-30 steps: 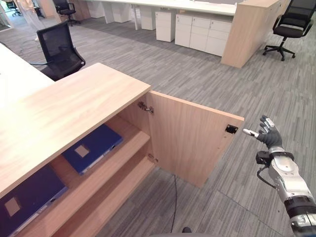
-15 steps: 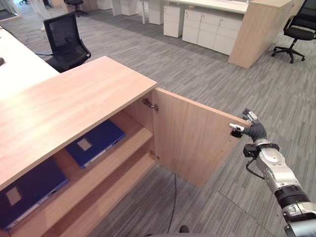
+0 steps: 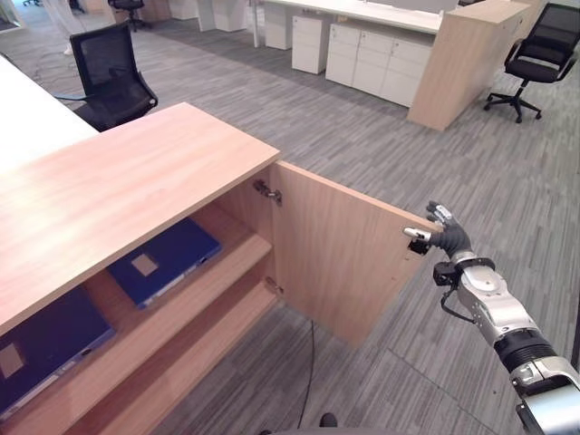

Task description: Put the empty folder in the office cabinet

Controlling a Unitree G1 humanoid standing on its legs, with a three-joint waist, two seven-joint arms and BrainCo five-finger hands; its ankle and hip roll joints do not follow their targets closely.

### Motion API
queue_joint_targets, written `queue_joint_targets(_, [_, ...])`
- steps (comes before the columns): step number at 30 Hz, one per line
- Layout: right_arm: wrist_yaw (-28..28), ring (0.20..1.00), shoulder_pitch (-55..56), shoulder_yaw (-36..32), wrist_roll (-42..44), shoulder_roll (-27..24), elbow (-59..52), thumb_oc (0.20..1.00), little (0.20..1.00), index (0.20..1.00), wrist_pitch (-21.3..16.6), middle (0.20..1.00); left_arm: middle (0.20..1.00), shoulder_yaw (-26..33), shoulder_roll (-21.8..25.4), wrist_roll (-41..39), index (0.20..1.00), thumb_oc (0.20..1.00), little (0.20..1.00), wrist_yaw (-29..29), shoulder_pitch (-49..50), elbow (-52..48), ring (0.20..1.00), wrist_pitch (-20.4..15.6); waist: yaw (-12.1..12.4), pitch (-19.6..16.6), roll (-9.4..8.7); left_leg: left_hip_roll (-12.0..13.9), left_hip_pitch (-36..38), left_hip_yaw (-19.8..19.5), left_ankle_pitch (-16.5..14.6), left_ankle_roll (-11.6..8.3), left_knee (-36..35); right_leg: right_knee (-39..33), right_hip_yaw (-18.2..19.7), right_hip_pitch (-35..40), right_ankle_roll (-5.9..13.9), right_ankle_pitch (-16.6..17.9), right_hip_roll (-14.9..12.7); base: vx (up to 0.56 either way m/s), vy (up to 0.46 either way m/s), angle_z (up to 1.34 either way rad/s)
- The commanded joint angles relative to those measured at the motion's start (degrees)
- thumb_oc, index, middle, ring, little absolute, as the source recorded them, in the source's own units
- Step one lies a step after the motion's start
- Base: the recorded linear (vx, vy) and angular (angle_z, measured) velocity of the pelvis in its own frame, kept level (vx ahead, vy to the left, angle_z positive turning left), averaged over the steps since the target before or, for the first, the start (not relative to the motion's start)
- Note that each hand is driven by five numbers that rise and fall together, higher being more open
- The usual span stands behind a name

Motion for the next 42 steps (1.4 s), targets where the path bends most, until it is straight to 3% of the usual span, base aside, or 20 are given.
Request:
queue_joint_targets(1, [17.48,1.000,-2.41,21.78,7.86,14.76,-8.80,1.000,1.000,1.000,2.90,1.000,1.000,-1.26,1.92,-0.79,1.000,1.000,1.000,-0.35,-1.50,3.71,1.000,0.27,5.96,-1.34,-1.48,1.41,-2.16,-0.06,-0.57,-1.82,-0.34,0.42,0.22,3.16,4.53,-9.00,-2.33,-0.02,-0.011,-0.08])
queue_joint_targets(7, [22.57,1.000,-4.69,30.11,16.35,16.07,-18.16,1.000,1.000,1.000,4.93,1.000,1.000,-2.42,2.45,1.08,1.000,1.000,1.000,-0.47,-1.72,1.72,1.000,-0.44,7.47,-0.75,-1.97,1.74,-2.51,-0.72,-0.23,-2.09,-0.34,0.42,-0.43,2.81,4.40,-8.93,-2.10,-0.03,-0.023,-0.30])
queue_joint_targets(15, [20.55,1.000,-6.24,29.41,22.39,18.95,-18.90,1.000,1.000,1.000,2.28,1.000,1.000,-2.85,3.01,1.77,1.000,1.000,1.000,0.47,-1.52,1.32,1.000,-0.67,9.13,0.06,-2.46,2.34,-2.97,-1.40,-0.41,-2.43,0.68,0.42,-0.75,2.79,4.05,-9.12,-1.55,0.00,-0.051,0.29])
queue_joint_targets(27, [21.14,1.000,-4.49,31.11,21.78,19.52,-19.32,1.000,1.000,1.000,3.09,1.000,1.000,-1.90,4.62,1.65,1.000,1.000,1.000,0.57,-2.34,1.84,1.000,-0.72,10.88,2.26,-2.88,3.93,-4.94,-3.63,0.10,-3.95,2.65,0.42,-2.47,2.17,3.33,-9.75,-0.38,0.01,-0.085,0.37])
queue_joint_targets(30, [21.25,1.000,-5.11,32.59,18.58,18.00,-17.59,1.000,1.000,1.000,3.60,1.000,1.000,-3.34,5.41,1.05,1.000,1.000,1.000,0.92,-5.24,0.81,1.000,-1.21,11.16,5.52,-3.15,4.20,-10.76,-4.80,2.31,-5.05,5.12,0.42,-5.48,-0.82,3.44,-9.09,-0.92,-0.15,-0.142,0.17])
queue_joint_targets(33, [20.43,1.000,-4.20,31.51,14.43,15.75,-13.98,1.000,1.000,1.000,3.64,1.000,1.000,-4.41,4.81,0.60,1.000,1.000,1.000,0.78,-6.53,0.00,1.000,-1.50,10.80,6.35,-3.25,4.77,-13.52,1.81,1.10,-4.61,9.25,0.42,-9.74,-2.01,3.68,-8.79,-2.74,-0.14,-0.047,0.94])
queue_joint_targets(35, [19.40,1.000,-3.77,30.94,2.57,14.42,-6.69,1.000,1.000,1.000,4.08,1.000,1.000,-4.20,4.57,0.30,1.000,1.000,1.000,0.44,-6.80,-0.28,1.000,-1.39,10.38,6.19,-3.14,5.01,-12.32,5.64,-3.14,-3.88,13.32,0.42,-12.58,-2.50,3.81,-8.67,-3.66,-0.05,-0.049,1.10])
queue_joint_targets(37, [16.74,1.000,-0.91,29.07,-10.90,15.78,7.70,1.000,1.000,1.000,5.07,1.000,1.000,-4.32,2.75,-0.39,1.000,1.000,1.000,0.40,-7.52,-0.53,1.000,-1.26,9.09,4.85,-1.50,8.01,-7.81,11.74,-5.96,-3.99,13.80,0.42,-16.61,-2.51,4.34,-9.77,-3.88,0.02,0.047,0.97])
queue_joint_targets(39, [12.74,1.000,2.03,23.00,-20.34,21.36,29.26,1.000,1.000,1.000,6.50,1.000,1.000,-6.81,0.18,-0.16,1.000,1.000,1.000,0.53,-7.82,0.10,1.000,-1.19,7.62,3.15,0.19,9.87,-3.01,15.59,-5.41,-5.11,11.47,0.42,-22.02,-2.32,4.52,-9.69,-5.13,0.00,0.138,1.77])
queue_joint_targets(40, [9.78,1.000,3.42,16.17,-20.81,23.54,40.18,1.000,1.000,1.000,7.76,1.000,1.000,-8.61,-0.81,0.36,1.000,1.000,1.000,0.87,-7.88,0.36,1.000,-1.28,6.72,2.18,1.40,10.39,-1.31,16.25,-4.29,-5.87,9.75,0.42,-24.64,-1.98,4.51,-9.16,-5.80,0.01,0.219,2.10])
queue_joint_targets(42, [3.95,1.000,8.89,-1.34,-16.81,21.44,52.50,1.000,1.000,1.000,8.91,1.000,1.000,-10.46,-1.55,1.90,1.000,1.000,1.000,0.60,-9.16,-0.56,1.000,-0.73,4.45,0.82,3.91,10.79,0.08,20.19,-2.84,-6.57,5.93,0.50,-29.52,-0.87,4.83,-7.94,-7.86,0.01,0.372,1.65])
